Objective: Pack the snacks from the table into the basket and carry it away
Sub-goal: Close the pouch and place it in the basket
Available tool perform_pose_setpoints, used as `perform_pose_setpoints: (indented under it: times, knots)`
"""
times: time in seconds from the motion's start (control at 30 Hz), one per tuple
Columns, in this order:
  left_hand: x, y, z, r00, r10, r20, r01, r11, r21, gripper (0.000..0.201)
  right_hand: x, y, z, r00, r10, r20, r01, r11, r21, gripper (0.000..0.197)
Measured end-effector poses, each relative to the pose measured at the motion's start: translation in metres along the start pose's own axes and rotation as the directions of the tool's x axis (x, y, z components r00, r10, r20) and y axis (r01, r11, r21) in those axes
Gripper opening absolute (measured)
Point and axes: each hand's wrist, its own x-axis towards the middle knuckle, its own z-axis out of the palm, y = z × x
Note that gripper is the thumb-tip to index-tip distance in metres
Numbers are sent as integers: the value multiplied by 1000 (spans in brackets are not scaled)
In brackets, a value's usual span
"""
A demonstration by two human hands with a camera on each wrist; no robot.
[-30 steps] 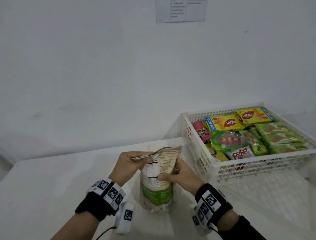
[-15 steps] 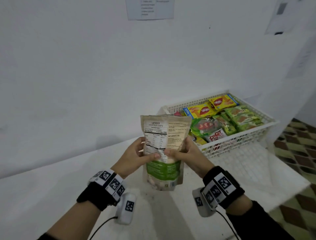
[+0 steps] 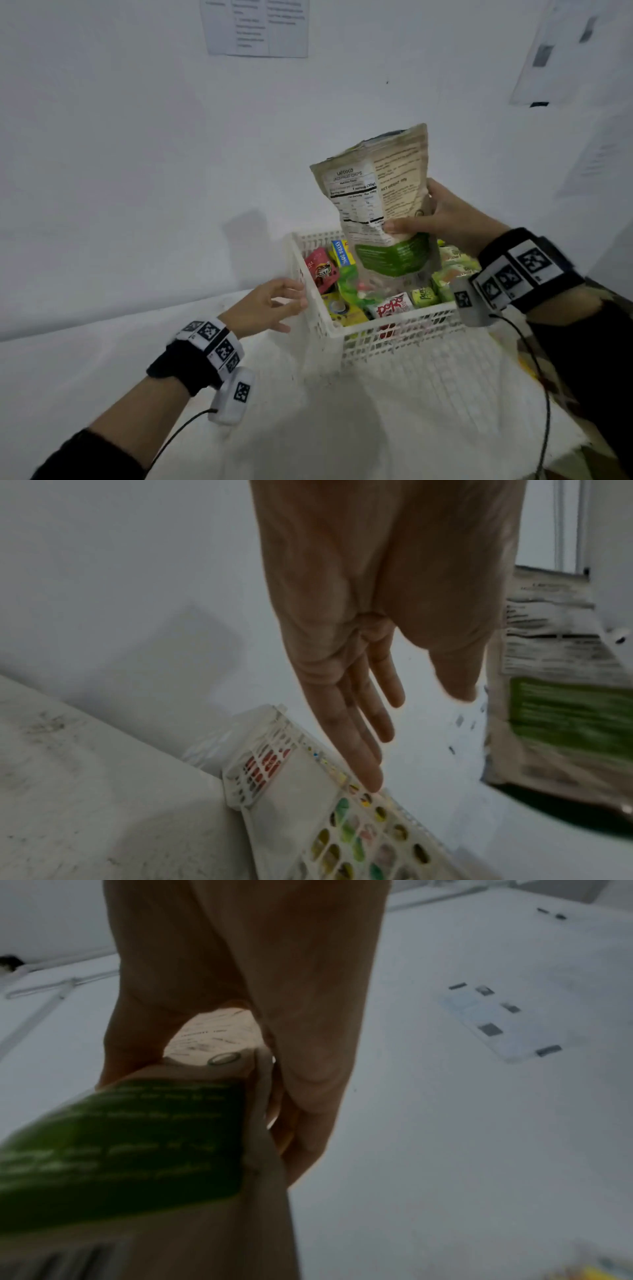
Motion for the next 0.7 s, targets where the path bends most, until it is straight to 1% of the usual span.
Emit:
perform_pose_setpoints:
  times: [0.07,0.1,0.13,0.2,0.3,0.33,0.4,0.43,0.47,0.53,0.57,0.6,0.63,0.67,0.7]
  knots:
    - [11,-5,15,998,-63,-5,63,997,46,68,21,3,-29,999,10,47,-4,992,-128,80]
    - [16,-7,24,996,-91,-16,91,995,34,79,32,8,-38,996,31,80,-15,979,-203,79]
    - [20,-7,32,994,-109,-31,109,994,3,85,42,15,-45,991,61,117,-27,964,-266,75]
    - [26,-9,46,989,-126,-73,121,990,-71,88,62,35,-51,975,116,190,-37,926,-376,68]
    - [30,-11,57,978,-149,-143,126,979,-158,81,88,65,-51,930,199,310,-19,866,-500,62]
    - [31,-12,59,975,-162,-155,132,973,-190,80,94,73,-48,905,236,354,-17,851,-525,60]
    - [30,-14,63,969,-176,-174,134,965,-226,79,106,83,-42,832,330,446,-16,818,-575,59]
    - [29,-14,64,966,-180,-184,135,963,-233,78,111,85,-38,785,380,490,4,787,-616,59]
    - [28,-14,66,964,-184,-189,137,961,-239,79,116,87,-34,732,427,531,38,753,-657,56]
    - [27,-14,68,960,-198,-198,147,958,-246,81,125,91,-25,610,531,589,90,692,-717,43]
    - [27,-14,69,958,-202,-203,150,958,-245,81,129,94,-21,550,578,602,113,664,-740,42]
    - [27,-14,69,957,-204,-208,151,958,-245,81,133,97,-16,505,613,608,120,648,-752,44]
    - [28,-14,69,956,-205,-210,150,956,-252,80,135,100,-12,477,633,610,108,646,-755,45]
    - [28,-13,69,956,-206,-211,149,955,-256,78,137,102,-7,481,630,609,97,653,-751,47]
    - [28,-12,69,955,-206,-215,149,956,-254,77,138,103,-3,511,617,598,98,650,-754,50]
